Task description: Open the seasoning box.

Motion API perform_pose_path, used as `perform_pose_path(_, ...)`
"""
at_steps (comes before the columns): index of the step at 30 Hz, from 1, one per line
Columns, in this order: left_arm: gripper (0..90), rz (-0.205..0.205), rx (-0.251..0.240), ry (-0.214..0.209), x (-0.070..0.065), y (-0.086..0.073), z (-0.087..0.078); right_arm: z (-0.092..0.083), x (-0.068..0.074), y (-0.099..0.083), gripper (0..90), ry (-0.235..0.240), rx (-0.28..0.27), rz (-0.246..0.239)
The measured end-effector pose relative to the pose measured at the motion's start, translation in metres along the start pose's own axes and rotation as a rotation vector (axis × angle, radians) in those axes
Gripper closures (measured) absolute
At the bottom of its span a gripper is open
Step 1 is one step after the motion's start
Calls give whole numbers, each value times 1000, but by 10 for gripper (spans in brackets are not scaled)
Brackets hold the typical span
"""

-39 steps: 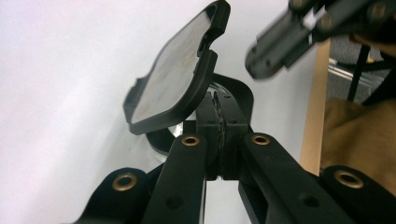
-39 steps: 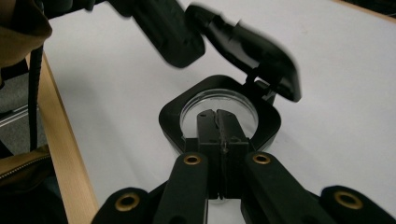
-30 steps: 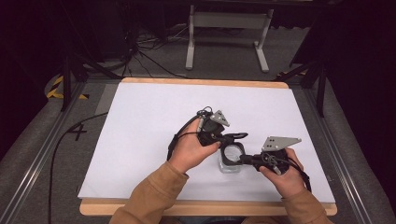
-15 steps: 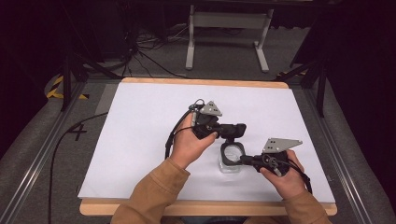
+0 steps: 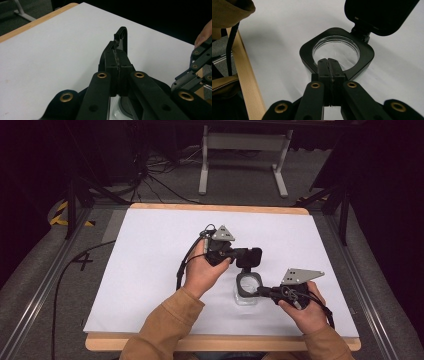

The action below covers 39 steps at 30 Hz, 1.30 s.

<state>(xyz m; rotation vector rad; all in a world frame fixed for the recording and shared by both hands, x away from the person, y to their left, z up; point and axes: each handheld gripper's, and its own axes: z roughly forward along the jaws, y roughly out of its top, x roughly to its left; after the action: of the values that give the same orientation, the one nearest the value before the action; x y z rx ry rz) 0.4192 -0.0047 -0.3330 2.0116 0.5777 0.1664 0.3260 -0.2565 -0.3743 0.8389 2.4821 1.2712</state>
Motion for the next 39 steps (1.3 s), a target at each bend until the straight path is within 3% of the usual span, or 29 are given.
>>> perform_pose_path(10,899,5,-16,14,0,-1,2,1,3,0,900,-12,-5,-6)
perform_pose_path(15,899,1,-10,-4,-1,-1,1,1,3,0,900,-12,-6,-4)
perform_pose_path(20,867,15,19,-29,-3,0,-1,-1,6,3,900,-49,19,-30)
perform_pose_path(23,845,24,22,-28,-6,0,-4,-4,4,5,900,-49,4,-27)
perform_pose_path(30,776,29,54,-24,-9,1,-25,-13,-2,11,900,-58,-18,-18)
perform_pose_path(33,749,34,88,3,-7,-2,-32,-20,-7,14,877,-65,-33,-12)
perform_pose_path(39,696,2,130,38,0,-11,-46,-31,-19,19,849,-81,-45,2)
